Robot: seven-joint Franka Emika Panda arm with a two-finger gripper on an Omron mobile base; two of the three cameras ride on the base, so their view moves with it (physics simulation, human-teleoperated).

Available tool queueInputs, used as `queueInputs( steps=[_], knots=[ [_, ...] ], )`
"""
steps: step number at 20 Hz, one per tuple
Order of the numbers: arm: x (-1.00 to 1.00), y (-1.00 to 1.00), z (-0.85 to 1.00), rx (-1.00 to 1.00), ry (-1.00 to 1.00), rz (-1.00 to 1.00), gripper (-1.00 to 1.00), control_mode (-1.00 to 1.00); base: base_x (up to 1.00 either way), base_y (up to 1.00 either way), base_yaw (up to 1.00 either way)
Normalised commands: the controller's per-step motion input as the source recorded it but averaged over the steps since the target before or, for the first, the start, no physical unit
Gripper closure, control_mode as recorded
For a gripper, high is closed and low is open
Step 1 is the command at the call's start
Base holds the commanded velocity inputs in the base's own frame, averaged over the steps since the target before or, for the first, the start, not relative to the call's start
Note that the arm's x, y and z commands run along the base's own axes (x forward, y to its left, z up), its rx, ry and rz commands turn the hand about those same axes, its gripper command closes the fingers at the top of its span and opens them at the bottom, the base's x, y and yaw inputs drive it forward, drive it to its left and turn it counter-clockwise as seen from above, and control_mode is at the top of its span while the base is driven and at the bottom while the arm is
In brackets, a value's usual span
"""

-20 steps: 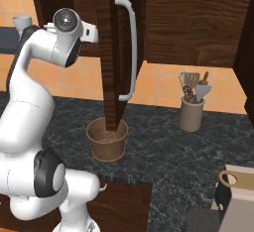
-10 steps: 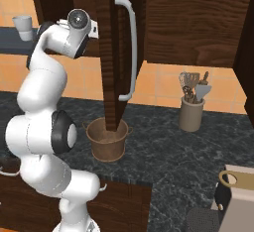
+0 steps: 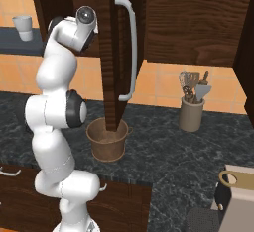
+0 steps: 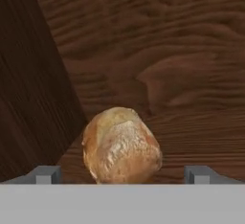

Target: Open the cabinet, pick up the bread from the cabinet and place it in the basket. Then move the basket to the dining counter.

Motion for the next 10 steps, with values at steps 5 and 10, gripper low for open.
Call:
queueInputs(
  steps=[5, 10],
  knots=[
    [0.57, 0.04, -0.08, 0.01, 0.03, 0.05, -1.0, -1.0, 0.0, 0.0, 0.0],
    [0.15, 0.23, 0.0, 0.04, 0.04, 0.06, -1.0, -1.0, 0.0, 0.0, 0.0]
  ],
)
